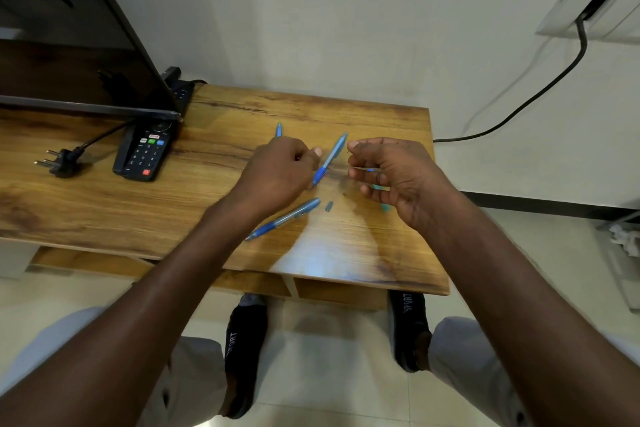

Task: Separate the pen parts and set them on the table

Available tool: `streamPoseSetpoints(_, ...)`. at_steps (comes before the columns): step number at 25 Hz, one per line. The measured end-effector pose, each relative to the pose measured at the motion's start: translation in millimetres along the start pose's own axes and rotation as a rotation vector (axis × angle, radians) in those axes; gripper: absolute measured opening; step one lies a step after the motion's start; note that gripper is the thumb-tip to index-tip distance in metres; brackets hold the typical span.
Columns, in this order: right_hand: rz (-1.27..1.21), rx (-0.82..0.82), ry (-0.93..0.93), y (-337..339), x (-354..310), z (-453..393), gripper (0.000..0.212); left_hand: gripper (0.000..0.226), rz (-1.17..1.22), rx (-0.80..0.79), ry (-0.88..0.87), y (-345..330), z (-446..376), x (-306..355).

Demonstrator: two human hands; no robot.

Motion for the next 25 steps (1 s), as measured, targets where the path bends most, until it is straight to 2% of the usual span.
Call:
streamPoseSetpoints(3,-0.010,0.014,0.012,-1.0,-1.8,0.1,0.023,0.015,-0.255,-0.064,-0.118,-1.0,2.6,-4.0)
streamPoseSetpoints(8,0.001,0.023,0.028,-2.5,-2.3,0.2,0.024,0.028,-0.465,-0.130,-0.117,-14.0,13.3,-10.3)
streamPoseSetpoints(15,0.004,0.037,0.054,2.2,-4.7,0.4,0.021,0.023,-0.498,-0.164,-0.083,-18.0,13.6,-8.8)
streamPoseSetpoints(17,-0.016,0.042,0.078,3.4,-8.8,0.9,0.021,0.022,-0.414,-0.176,-0.043,-7.6,8.2,-8.6)
streamPoseSetpoints(20,-0.076,0.037,0.144,4.9,-19.3,2.2,0.018,0.022,-0.075,-0.161,0.049,12.3,-0.3,-8.2)
streamPoseSetpoints(22,-0.126,0.021,0.190,4.9,-26.8,4.6,0.011,0.022,0.160,-0.139,0.060,20.5,-2.5,-4.4)
streamPoseSetpoints(25,-0.197,0.031,0.248,8.0,-34.9,7.6,0.010,0.027,0.354,-0.104,0.036,22.5,-3.6,4.9)
Point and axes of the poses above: each hand's wrist, its own z-axis away from the middle knuckle, its own y-axis out of the back of the hand, x = y × z, the point moved 7 cm from there along -z, towards the middle knuckle, and after that the axes turned 13 degrees about x, right-handed, at the moved point
